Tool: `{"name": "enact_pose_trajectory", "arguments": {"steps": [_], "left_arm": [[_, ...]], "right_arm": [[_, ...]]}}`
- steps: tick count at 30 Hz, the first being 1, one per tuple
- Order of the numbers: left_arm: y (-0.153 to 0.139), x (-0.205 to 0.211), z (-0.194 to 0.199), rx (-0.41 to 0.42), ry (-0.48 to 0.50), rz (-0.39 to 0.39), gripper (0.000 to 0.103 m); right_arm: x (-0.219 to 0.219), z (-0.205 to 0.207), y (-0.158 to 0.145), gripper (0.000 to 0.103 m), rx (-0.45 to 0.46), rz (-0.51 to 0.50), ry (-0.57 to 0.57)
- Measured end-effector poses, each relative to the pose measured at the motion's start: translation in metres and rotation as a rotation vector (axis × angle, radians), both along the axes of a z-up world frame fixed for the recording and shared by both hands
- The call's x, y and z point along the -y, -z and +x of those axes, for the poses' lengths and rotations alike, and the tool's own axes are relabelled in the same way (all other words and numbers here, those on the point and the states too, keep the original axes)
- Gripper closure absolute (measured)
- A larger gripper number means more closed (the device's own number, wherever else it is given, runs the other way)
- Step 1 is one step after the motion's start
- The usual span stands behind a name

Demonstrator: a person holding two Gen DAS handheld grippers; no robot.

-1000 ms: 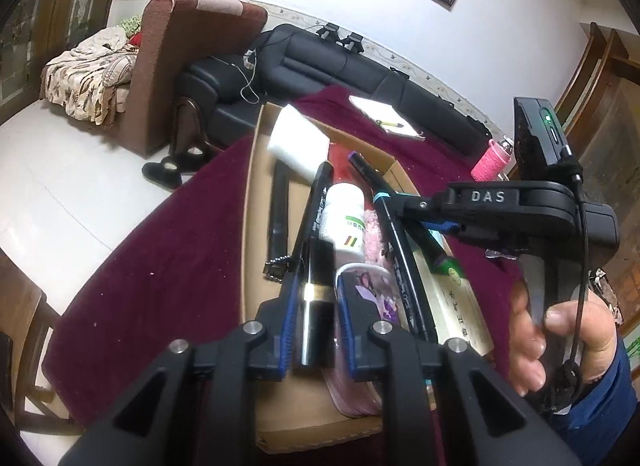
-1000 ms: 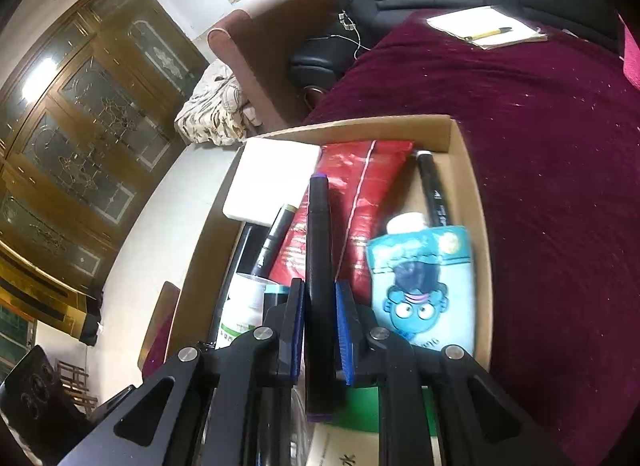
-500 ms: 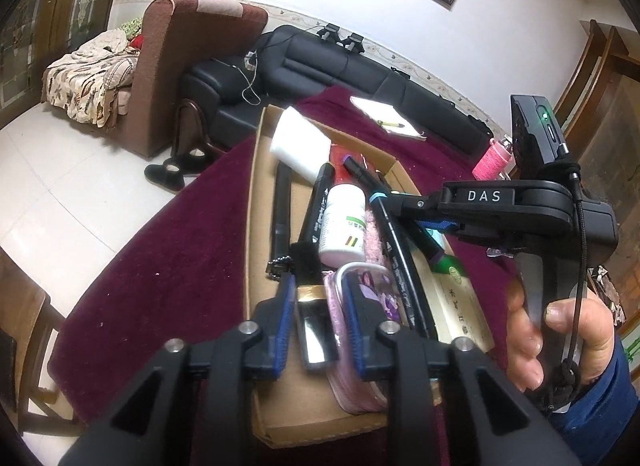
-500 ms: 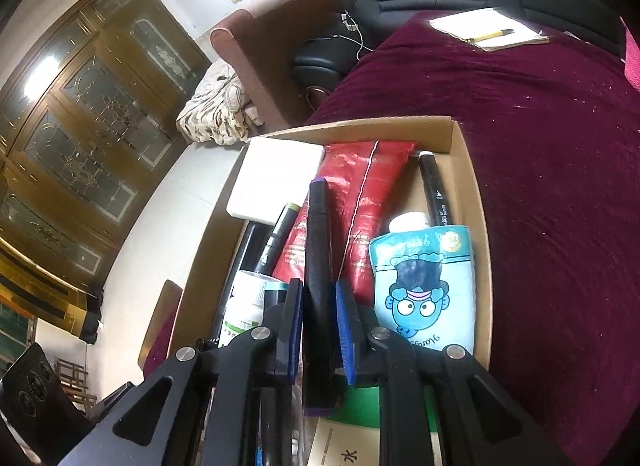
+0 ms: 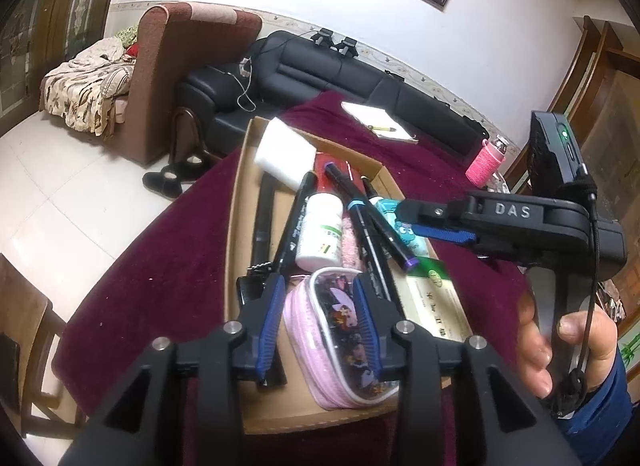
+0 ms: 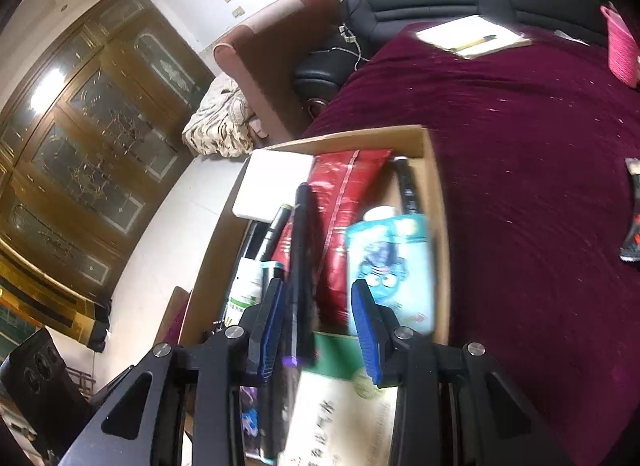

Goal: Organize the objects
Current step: 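Open the left gripper to drop the tube while the right drops the marker, then grasp the black snack packet with the left gripper while the right grasps the white medicine box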

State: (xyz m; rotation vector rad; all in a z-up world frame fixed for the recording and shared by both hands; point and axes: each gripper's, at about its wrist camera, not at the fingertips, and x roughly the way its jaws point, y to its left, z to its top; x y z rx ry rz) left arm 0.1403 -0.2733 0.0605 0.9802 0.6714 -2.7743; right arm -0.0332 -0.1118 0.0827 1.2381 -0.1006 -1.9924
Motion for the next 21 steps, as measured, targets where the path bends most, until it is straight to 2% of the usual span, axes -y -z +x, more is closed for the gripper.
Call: {"name": "enact_pose_trajectory", "arguments": {"steps": [4, 15, 21], "left_arm": [[-0.005, -0.009, -0.003, 0.000, 0.009, -0.010, 0.060], [-0.020, -0.054, -0.022, 0.023, 0.081, -0.074, 0.058], [-0.030, -0.093, -0.042, 0.044, 0.153, -0.135, 0.053]], "right_arm": [[-0.025, -0.003, -0.001, 0.065, 0.013, -0.024, 0.029], [-0.102, -0.019, 0.002, 0.064, 0.057, -0.106, 0.122], [-0.157, -0.033, 0.002, 0.062, 0.039, -0.121, 0.190]]}}
